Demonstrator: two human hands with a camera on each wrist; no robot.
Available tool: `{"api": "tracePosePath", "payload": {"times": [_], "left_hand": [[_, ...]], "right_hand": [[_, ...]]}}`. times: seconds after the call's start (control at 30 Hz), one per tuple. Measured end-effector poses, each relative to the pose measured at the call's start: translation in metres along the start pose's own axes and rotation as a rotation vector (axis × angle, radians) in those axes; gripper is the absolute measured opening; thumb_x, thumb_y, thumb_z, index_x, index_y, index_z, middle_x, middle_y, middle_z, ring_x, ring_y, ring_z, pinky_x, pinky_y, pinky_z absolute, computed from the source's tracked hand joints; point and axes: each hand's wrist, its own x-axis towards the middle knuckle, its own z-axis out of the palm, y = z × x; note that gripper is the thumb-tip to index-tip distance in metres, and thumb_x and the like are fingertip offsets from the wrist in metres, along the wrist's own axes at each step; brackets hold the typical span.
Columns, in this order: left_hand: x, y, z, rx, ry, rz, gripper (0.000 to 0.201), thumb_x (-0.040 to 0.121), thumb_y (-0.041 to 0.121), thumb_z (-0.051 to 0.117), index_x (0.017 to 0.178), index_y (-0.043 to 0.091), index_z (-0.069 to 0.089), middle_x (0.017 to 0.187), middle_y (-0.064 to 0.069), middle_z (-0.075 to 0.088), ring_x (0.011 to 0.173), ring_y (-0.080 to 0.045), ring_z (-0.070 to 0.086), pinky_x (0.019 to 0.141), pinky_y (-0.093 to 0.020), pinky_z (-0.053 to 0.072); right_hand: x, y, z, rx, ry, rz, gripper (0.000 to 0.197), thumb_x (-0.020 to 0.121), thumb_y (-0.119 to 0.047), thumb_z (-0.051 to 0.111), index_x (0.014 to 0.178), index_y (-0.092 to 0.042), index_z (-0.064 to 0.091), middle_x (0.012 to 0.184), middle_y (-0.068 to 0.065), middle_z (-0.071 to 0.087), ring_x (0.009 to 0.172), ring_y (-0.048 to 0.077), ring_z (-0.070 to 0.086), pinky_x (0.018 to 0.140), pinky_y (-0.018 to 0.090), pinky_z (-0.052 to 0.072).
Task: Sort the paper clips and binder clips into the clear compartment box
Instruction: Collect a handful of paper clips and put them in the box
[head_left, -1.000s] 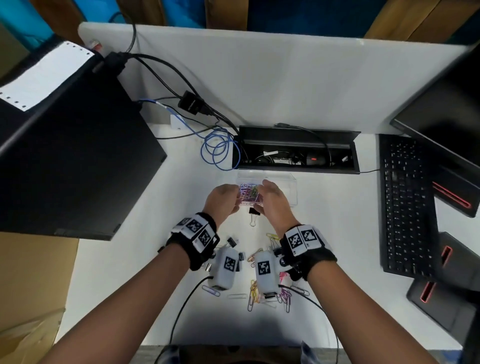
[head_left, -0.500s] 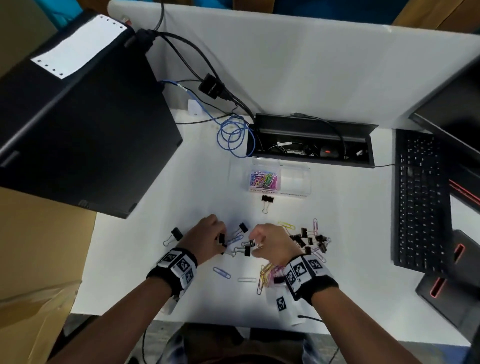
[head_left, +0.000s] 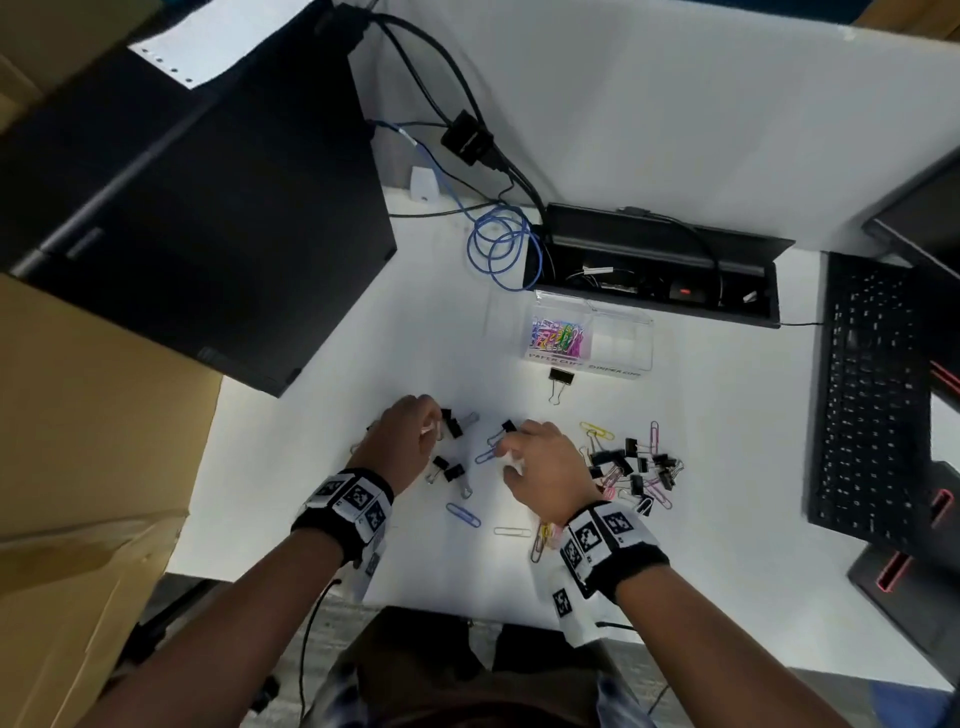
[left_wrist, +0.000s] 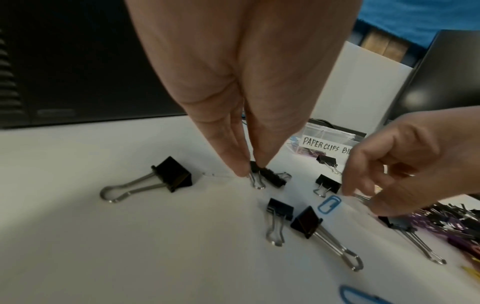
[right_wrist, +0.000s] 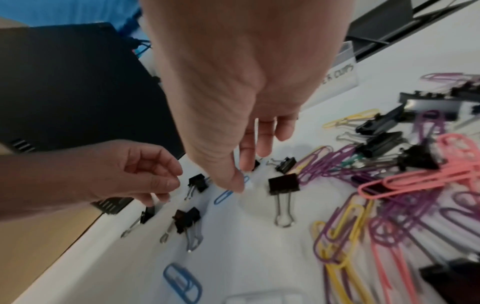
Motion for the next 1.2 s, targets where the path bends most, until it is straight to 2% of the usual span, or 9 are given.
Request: {"api": "tracePosePath", "payload": {"times": [0.17,0.37,0.47,0.57,0.67,0.77,0.93,1.07,1.2], "left_hand": [[-0.018,-0.001,0.006,0.143,-0.239,-0.021,0.022,0.083,0.028,0.067,0.098,0.012,0.061,0.1,-0.003,0.057,0.089,-0.021,0.059,0.077,-0.036,0.051],[-0.025,-0.003,0.017,0.123,-0.139,-0.024,0.005,0.09,0.016,0.055,0.091,0.011,0.058,0.097,-0.005,0.054,0.084,-0.024,0.059,0.074,-0.039,0.051],[-0.022,0.0,0.016,0.168,-0.08,0.074,0.008,0.086,0.012,0.057,0.094,0.014,0.054,0.099,-0.004,0.052,0.09,-0.022,0.054,0.07,-0.037,0.052],[-0.022,0.01,0.014,0.179,-0.237,0.231,0.012,0.084,0.027,0.063,0.091,0.018,0.059,0.096,0.005,0.051,0.089,-0.014,0.051,0.07,-0.03,0.047],[-0.025,0.014,0.021,0.259,-0.438,0.336,0.02,0.081,0.03,0.069,0.098,0.019,0.064,0.099,0.005,0.051,0.09,-0.01,0.051,0.07,-0.024,0.04],[-0.028,0.018,0.028,0.36,-0.489,0.422,0.014,0.077,0.021,0.075,0.076,0.018,0.061,0.086,0.003,0.053,0.074,-0.012,0.055,0.055,-0.023,0.044],[-0.019,0.017,0.042,0.562,-0.469,0.562,0.044,0.059,0.006,0.079,0.079,0.022,0.043,0.081,0.005,0.044,0.062,-0.013,0.05,0.043,-0.029,0.048],[-0.014,0.022,0.045,0.64,-0.47,0.612,0.045,0.053,-0.005,0.075,0.072,0.021,0.044,0.077,0.004,0.043,0.061,-0.015,0.051,0.039,-0.029,0.047],[-0.014,0.033,0.043,0.622,-0.489,0.593,0.036,0.054,-0.004,0.077,0.075,0.015,0.055,0.081,0.0,0.053,0.069,-0.017,0.056,0.047,-0.031,0.053]], "right_hand": [[0.013,-0.008,0.014,-0.065,0.005,-0.013,0.016,0.087,-0.023,0.063,0.102,-0.02,0.069,0.107,0.003,0.057,0.103,0.025,0.05,0.082,0.038,0.05],[0.017,0.0,0.021,-0.096,-0.009,-0.032,0.017,0.092,-0.028,0.06,0.095,-0.012,0.065,0.107,0.008,0.056,0.101,0.027,0.049,0.08,0.04,0.049],[0.013,0.01,0.009,0.176,0.077,0.03,0.011,0.093,-0.019,0.058,0.084,-0.014,0.06,0.084,-0.002,0.059,0.083,0.014,0.056,0.07,0.028,0.044],[0.004,0.023,-0.011,0.404,0.12,0.138,0.012,0.092,-0.005,0.056,0.091,-0.017,0.06,0.069,-0.005,0.059,0.062,0.006,0.057,0.057,0.025,0.047],[-0.004,0.039,-0.024,0.387,0.07,0.16,0.035,0.089,0.004,0.049,0.113,-0.017,0.064,0.085,0.006,0.068,0.081,0.019,0.065,0.075,0.026,0.054],[-0.009,0.048,-0.028,0.3,0.041,0.173,0.03,0.09,0.001,0.048,0.106,-0.014,0.068,0.101,0.005,0.065,0.09,0.018,0.061,0.087,0.029,0.05],[-0.015,0.05,-0.033,0.194,-0.02,0.253,0.015,0.092,-0.011,0.043,0.095,-0.016,0.056,0.086,-0.006,0.056,0.085,0.019,0.054,0.094,0.041,0.045],[-0.018,0.049,-0.037,0.106,-0.057,0.282,0.013,0.093,-0.023,0.045,0.091,-0.018,0.057,0.086,-0.006,0.06,0.09,0.019,0.058,0.103,0.045,0.033],[-0.021,0.061,-0.035,-0.002,-0.212,0.209,0.031,0.077,-0.036,0.068,0.106,-0.03,0.057,0.126,0.003,0.057,0.135,0.023,0.041,0.112,0.05,0.021]]}}
